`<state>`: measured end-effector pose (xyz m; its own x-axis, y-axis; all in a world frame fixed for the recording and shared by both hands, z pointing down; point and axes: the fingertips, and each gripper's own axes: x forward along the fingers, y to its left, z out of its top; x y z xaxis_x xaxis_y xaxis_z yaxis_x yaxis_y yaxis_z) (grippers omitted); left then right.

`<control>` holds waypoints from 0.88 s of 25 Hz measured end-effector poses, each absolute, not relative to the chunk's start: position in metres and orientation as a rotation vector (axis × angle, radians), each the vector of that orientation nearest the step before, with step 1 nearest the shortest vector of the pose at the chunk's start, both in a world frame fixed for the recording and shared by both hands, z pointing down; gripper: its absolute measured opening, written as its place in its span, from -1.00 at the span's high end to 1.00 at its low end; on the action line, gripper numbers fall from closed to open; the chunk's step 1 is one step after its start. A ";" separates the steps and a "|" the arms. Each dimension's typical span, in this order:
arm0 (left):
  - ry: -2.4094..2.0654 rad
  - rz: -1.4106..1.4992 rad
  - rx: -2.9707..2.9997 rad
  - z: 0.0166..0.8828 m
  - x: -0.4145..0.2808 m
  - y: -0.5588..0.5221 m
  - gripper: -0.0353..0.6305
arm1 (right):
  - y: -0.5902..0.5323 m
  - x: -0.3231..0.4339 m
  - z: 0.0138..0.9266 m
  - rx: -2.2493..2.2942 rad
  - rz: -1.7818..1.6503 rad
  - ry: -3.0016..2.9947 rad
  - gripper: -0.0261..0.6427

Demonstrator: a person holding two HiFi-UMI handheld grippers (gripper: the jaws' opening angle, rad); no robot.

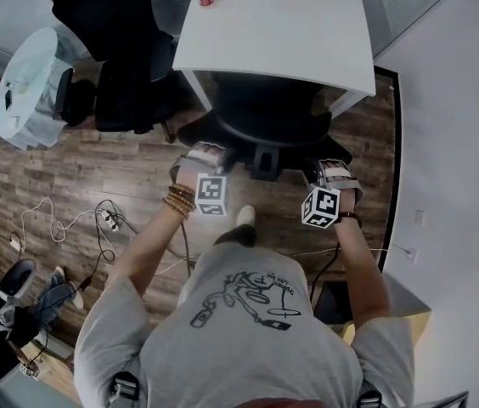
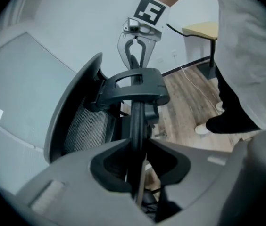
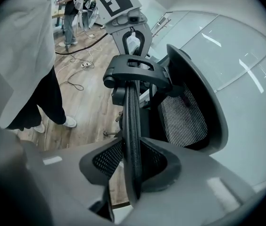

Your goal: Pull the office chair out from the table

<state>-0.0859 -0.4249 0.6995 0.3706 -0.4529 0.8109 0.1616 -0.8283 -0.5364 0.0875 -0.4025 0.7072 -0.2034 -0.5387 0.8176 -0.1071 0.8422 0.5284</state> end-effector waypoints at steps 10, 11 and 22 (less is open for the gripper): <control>0.244 -1.517 -2.090 0.702 -0.085 -0.419 0.60 | -0.397 0.088 0.710 0.510 -0.413 -1.745 0.59; 0.246 -1.520 -2.092 0.702 -0.084 -0.418 0.60 | -0.396 0.089 0.710 0.514 -0.411 -1.743 0.59; 0.257 -1.545 -2.096 0.701 -0.086 -0.390 0.60 | -0.369 0.087 0.708 0.513 -0.390 -1.759 0.59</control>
<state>-0.0863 -0.3902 0.7008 0.3314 -0.4431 0.8330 0.1491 -0.8472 -0.5100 0.0873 -0.3687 0.7079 -0.2007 -0.5323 0.8224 -0.1347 0.8465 0.5150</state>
